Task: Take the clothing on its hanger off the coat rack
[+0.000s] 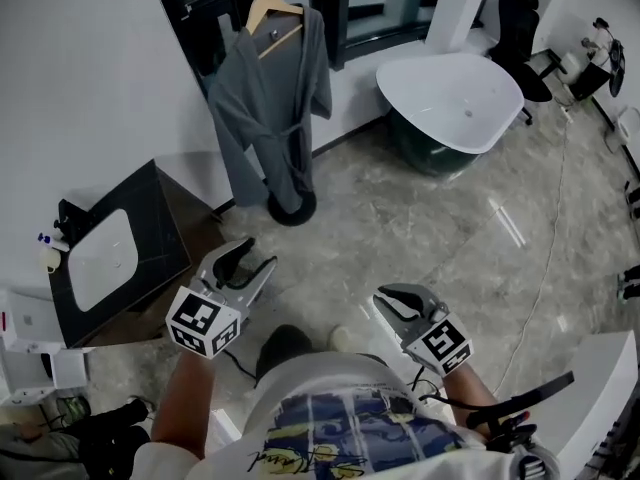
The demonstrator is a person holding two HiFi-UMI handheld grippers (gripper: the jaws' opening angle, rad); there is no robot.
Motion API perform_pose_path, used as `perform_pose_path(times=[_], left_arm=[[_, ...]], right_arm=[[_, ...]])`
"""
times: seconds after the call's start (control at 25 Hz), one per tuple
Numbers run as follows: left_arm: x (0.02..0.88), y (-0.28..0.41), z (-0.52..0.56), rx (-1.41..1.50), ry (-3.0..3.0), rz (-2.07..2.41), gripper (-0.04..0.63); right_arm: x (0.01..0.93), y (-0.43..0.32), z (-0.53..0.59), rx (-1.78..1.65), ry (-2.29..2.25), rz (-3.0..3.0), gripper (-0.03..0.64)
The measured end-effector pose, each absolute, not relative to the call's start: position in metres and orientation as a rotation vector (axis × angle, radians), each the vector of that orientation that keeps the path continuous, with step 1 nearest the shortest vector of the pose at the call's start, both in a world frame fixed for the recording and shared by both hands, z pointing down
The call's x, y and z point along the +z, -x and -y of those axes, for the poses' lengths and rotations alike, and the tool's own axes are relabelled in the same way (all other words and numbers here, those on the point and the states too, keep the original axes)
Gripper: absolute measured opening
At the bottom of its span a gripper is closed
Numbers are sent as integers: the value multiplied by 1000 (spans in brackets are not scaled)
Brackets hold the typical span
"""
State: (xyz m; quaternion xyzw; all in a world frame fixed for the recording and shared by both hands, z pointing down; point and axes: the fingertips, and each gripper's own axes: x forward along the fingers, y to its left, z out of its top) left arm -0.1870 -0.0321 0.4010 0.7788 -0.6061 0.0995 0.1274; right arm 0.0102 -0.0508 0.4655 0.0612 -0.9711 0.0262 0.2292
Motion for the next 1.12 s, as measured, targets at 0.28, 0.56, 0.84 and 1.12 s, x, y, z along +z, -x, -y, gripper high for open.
perform_pose_path(times=[0.28,0.56,0.84,1.12], left_arm=[[358,303,138,403,-2191,1996,234],[324,410,252,529,-2133,2101,314],[336,440,326,604,-2163,1950,306],[364,438,340,579,-2225,1715,47]], right_arm=[[474,1,99,118,-264,2663,60],[460,22,160,156,-503,2646,61],[463,50,190,221,-657,2650,61],[472,59,198,259,-750,2641,61]])
